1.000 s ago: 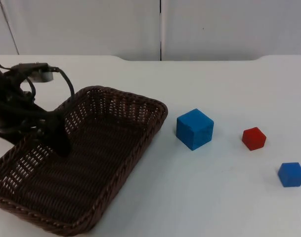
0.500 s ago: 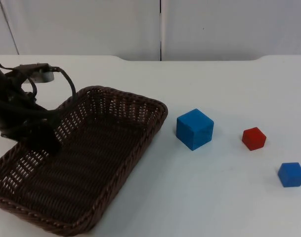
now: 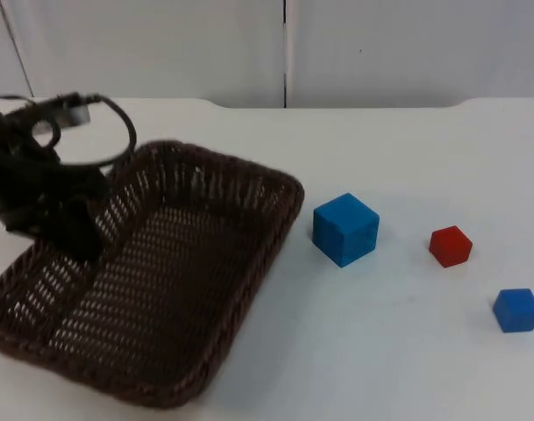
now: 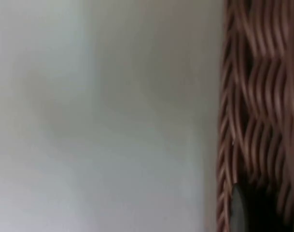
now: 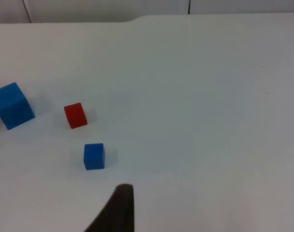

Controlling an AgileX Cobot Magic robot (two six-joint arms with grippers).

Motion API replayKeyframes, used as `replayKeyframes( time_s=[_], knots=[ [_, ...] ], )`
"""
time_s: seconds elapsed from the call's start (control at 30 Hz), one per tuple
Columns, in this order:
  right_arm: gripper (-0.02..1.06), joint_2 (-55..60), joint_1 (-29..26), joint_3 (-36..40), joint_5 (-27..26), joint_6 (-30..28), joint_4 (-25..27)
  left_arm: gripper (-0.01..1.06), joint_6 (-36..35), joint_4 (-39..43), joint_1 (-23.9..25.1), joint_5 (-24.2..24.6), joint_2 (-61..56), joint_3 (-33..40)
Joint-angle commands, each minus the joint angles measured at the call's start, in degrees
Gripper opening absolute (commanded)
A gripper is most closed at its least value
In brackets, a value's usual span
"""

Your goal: Pick up the basket with the left hand and place the largest block into the basket with the right hand.

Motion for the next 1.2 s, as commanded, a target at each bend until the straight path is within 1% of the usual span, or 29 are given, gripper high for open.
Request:
replayKeyframes(
  time_s=[0.0, 0.23, 0.3, 0.4, 0.6, 0.87, 1.0, 1.17],
  knots=[
    [1.04, -0.2, -0.3, 0.3, -0.4, -0.9, 0.2, 0.00, -2.0, -3.5, -0.1, 1.6, -2.8, -0.2],
    [1.04, -0.2, -0.3, 0.3, -0.4, -0.9, 0.2, 0.00, -8.0, -5.0, -0.1, 1.6, -10.8, -0.2],
    [1.04, -0.2, -0.3, 0.3, -0.4, -0.9, 0.2, 0.00, -8.1, -5.4, -0.1, 1.9, -12.0, 0.0],
    [1.04, -0.2, -0.3, 0.3, -0.4, -0.9, 0.2, 0.00, -8.1, -6.4, -0.1, 4.7, -14.6, 0.4],
    [1.04, -0.2, -0.3, 0.3, -0.4, -0.9, 0.2, 0.00, -8.1, -10.3, -0.1, 4.7, -18.8, 2.9],
    [1.04, -0.2, -0.3, 0.3, -0.4, -0.9, 0.2, 0.00, -8.9, -10.3, -0.1, 5.0, -21.8, 6.6],
    [1.04, -0.2, -0.3, 0.3, -0.4, -0.9, 0.2, 0.00, -10.5, -10.6, -0.1, 5.4, -22.5, 9.9],
    [1.04, -0.2, -0.3, 0.3, -0.4, -0.9, 0.2, 0.00, -10.9, -10.2, -0.1, 5.9, -22.5, 12.9]
  ],
)
